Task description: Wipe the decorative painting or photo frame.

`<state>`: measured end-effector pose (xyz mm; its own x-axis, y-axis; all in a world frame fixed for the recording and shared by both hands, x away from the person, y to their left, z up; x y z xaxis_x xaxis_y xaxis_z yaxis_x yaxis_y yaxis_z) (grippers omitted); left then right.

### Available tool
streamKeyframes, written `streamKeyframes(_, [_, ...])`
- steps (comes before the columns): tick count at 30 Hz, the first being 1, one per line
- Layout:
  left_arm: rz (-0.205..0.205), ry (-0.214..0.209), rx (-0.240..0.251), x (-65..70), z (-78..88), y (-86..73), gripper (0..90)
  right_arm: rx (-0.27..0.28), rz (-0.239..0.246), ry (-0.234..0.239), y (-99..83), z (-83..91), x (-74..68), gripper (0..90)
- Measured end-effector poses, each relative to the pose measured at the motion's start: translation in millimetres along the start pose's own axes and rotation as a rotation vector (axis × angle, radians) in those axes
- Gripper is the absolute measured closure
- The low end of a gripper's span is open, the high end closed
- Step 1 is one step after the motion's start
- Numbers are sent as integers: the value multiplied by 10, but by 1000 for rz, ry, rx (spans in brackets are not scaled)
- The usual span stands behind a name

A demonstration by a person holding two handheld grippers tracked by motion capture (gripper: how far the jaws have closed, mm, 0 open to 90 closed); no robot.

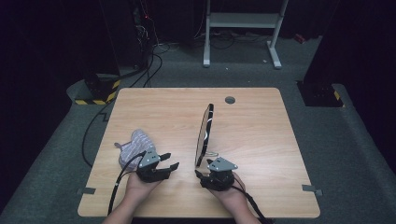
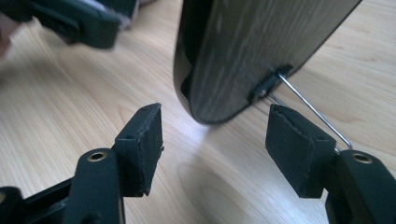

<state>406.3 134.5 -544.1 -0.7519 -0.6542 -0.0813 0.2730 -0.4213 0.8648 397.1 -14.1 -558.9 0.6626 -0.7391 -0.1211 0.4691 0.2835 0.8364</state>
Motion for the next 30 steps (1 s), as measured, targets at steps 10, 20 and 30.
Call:
streamKeyframes(10, [11, 23, -37, -53, 65, -122, 434, 69, -25, -8, 165, -37, -16, 362])
streamKeyframes(20, [26, 28, -50, -112, 115, -184, 391, 69, -25, -29, 187, -71, 25, 384])
streamKeyframes(30, [38, 43, -45, -139, 85, -149, 285, 70, -46, -37, 151, -25, 95, 376])
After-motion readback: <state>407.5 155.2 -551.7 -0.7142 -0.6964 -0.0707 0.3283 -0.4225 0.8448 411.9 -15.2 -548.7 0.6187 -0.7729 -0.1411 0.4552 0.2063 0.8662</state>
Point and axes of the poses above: each handheld gripper's, and its own axes: z roughly backward along the jaws, y roughly out of its top, x roughly to its right, the point moved 10 cm from there along -z, roughly forward along the jaws, and after that the axes turned 8 degrees about -z, right-handed, at the moved point
